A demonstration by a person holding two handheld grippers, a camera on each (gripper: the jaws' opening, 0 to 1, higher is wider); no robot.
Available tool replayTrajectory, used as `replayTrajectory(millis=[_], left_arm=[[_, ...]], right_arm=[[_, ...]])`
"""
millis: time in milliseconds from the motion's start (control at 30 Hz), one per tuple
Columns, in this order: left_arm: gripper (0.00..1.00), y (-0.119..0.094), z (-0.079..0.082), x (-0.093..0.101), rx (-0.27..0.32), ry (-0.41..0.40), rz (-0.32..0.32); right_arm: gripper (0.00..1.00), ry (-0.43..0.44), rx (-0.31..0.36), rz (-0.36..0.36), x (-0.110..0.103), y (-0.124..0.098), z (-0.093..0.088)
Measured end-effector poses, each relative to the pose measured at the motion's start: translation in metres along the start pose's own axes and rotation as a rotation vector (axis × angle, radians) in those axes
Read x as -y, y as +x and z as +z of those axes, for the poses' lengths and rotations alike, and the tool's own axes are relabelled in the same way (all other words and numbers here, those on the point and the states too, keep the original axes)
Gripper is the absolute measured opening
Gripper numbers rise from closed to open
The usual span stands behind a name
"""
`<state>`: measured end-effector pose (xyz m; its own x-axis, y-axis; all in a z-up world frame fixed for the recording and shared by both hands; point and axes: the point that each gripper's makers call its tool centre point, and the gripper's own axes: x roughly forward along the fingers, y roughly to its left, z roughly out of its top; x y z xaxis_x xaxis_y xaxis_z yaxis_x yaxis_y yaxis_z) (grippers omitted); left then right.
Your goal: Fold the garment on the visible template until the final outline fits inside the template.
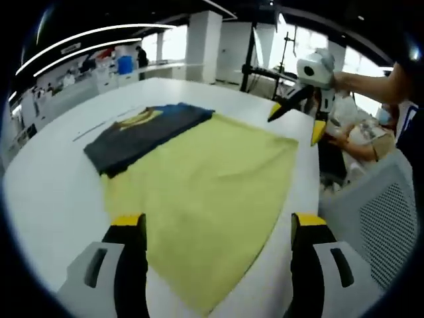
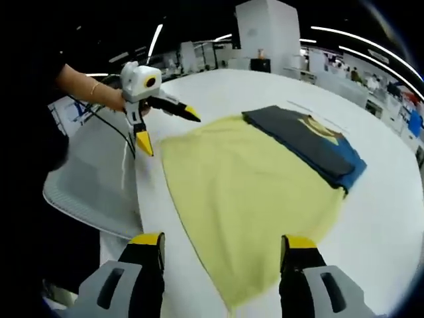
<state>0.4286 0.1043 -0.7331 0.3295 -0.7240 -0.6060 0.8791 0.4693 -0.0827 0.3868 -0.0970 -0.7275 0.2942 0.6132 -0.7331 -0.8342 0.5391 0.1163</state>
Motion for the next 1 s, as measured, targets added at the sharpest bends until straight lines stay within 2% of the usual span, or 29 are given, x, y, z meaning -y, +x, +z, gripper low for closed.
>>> replayTrajectory(millis=[133,300,400,500,567,700,967,1000], left_arm=[[0.77,-0.006,-0.009,-0.002,-0.010,0.033,0.023],[0.66,-0.011,-0.024,-0.006,-0.027,-0.008,0.045],[0.63,-0.015,-0.035,-0.010,-0.050,-0.031,0.076],[0.58,-0.017,-0.046,-0.014,-0.080,-0.020,0.099],[0.57,-0.017,-0.049,-0.012,-0.086,-0.014,0.094],[0.51,-0.021,-0.057,-0.013,-0.131,0.052,0.099],[0.45,-0.025,-0.065,-0.016,-0.150,0.038,0.129],[0.44,-0.024,-0.065,-0.016,-0.134,0.029,0.139]], right_arm=[[0.58,-0.027,-0.031,-0.003,-0.001,0.000,-0.010],[0.51,-0.035,-0.066,-0.017,0.002,0.000,-0.023],[0.50,-0.029,-0.081,-0.026,0.003,0.001,-0.029],[0.49,-0.047,-0.105,-0.027,0.002,0.002,-0.037],[0.48,-0.055,-0.123,-0.029,0.003,0.003,-0.042],[0.45,-0.069,-0.152,-0.044,0.006,0.002,-0.052],[0.41,-0.066,-0.159,-0.064,0.008,0.001,-0.056],[0.40,-0.073,-0.169,-0.065,0.008,0.001,-0.058]])
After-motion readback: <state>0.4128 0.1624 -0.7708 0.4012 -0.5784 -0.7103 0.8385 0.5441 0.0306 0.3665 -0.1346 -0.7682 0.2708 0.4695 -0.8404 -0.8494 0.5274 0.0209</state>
